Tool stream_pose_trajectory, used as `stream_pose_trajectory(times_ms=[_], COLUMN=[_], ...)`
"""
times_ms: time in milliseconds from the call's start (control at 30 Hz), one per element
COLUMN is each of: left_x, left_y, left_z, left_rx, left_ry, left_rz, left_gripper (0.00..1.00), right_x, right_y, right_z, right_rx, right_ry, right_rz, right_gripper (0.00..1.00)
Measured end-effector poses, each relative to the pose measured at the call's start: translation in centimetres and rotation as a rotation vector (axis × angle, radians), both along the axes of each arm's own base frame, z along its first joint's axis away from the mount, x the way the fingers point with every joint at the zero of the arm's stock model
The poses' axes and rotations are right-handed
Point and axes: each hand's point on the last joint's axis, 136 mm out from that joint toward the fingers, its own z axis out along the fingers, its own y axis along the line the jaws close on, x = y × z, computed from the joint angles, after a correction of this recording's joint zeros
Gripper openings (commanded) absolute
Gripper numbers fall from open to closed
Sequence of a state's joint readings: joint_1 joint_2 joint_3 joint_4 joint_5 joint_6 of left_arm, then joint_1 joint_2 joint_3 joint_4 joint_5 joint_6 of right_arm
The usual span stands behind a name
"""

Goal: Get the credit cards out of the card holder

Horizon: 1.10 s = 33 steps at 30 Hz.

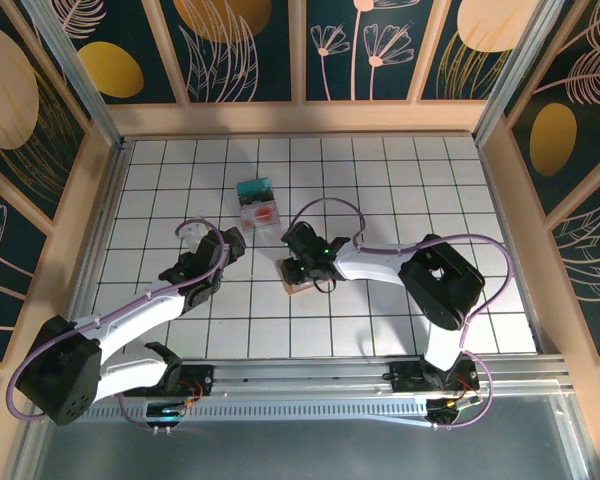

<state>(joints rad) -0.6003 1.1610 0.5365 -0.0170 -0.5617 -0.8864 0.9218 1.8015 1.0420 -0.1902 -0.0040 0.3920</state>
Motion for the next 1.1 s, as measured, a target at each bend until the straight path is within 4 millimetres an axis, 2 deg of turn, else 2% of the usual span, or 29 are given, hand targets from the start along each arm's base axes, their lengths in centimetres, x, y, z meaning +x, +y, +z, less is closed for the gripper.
stream_pose_trajectory(times_ms=[367, 767, 1100], left_x=[0.2, 0.3, 0.3], left_y=[-0.2, 0.1, 0.3], left_z=[0.4, 1.6, 1.8], left_rx=[0.005, 0.015, 0.037], left_ry=[-0.015, -0.049, -0.056], left_rz=[-0.016, -0.016, -0.014], left_gripper=[0.99, 0.99, 0.99], right_x=[0.5, 2.6, 3.1], right_y=[-1.6, -3.1, -5.5], right_z=[-0.3, 1.1, 1.0], right_rx=[-0.086, -0.18, -0.275], right_ry=[-0.034, -0.128, -0.162], right_rz=[-0.022, -0.107, -0.184], right_gripper=[0.43, 0.47, 0.46])
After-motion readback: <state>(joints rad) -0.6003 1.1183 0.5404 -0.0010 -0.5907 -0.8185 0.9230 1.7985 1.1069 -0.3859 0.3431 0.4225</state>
